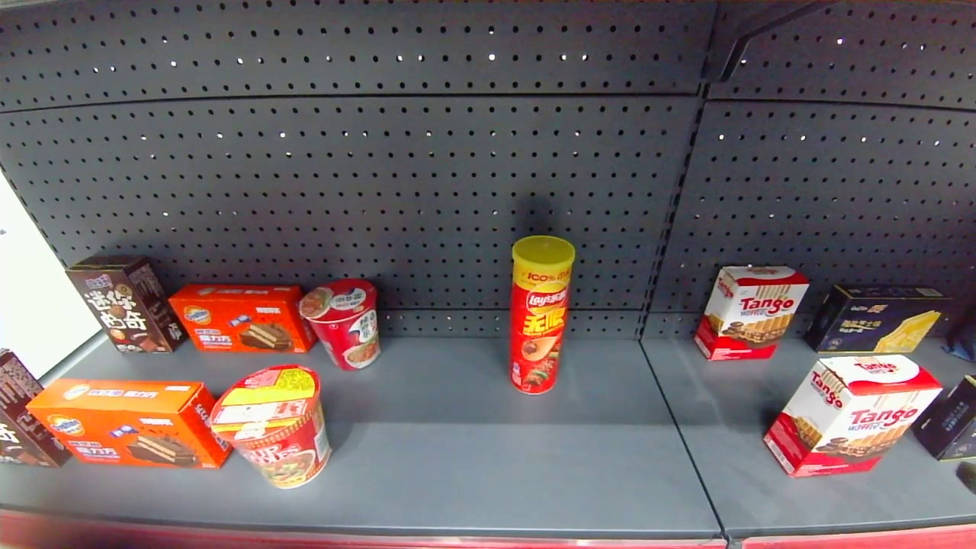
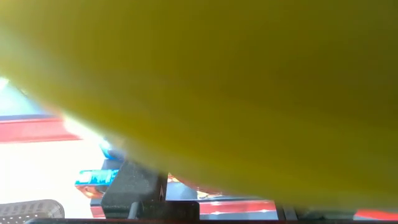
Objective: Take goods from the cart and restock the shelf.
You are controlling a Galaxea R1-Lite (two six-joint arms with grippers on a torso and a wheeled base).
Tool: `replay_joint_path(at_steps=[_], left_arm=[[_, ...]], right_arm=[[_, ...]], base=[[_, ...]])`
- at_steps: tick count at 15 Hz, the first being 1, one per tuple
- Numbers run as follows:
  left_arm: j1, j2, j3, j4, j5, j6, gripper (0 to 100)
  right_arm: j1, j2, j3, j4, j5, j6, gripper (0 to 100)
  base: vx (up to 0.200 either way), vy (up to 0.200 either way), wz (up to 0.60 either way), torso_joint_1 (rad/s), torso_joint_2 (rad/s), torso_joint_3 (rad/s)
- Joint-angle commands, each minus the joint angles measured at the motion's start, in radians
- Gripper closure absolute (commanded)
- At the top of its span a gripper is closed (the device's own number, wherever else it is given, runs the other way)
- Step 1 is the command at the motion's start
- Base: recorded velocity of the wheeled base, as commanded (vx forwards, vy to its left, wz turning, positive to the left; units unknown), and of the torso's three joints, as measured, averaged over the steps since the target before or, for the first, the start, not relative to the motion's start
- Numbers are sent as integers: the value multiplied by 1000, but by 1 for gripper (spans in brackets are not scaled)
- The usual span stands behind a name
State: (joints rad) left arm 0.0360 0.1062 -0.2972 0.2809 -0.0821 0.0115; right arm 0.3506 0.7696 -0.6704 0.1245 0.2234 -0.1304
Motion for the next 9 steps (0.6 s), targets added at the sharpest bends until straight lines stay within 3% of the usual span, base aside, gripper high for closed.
replay_joint_path(at_steps=[1,4,7,9], left_arm=[[-54,29,-6,3,-1,-22,100],[-65,30,0,3,5,-28,100],[-68,32,-10,3,2,-31,100],[-68,30,-6,3,2,-51,100]], right_arm=[[131,194,-47,-60,-53,15,0],[268,366,-144,-181,-58,123,0],[261,482,-210,-235,-42,143,0],[258,542,-222,-258,-42,132,0]], base=[[0,0,0,0,0,0],[0,0,0,0,0,0],[0,0,0,0,0,0],[0,0,0,0,0,0]])
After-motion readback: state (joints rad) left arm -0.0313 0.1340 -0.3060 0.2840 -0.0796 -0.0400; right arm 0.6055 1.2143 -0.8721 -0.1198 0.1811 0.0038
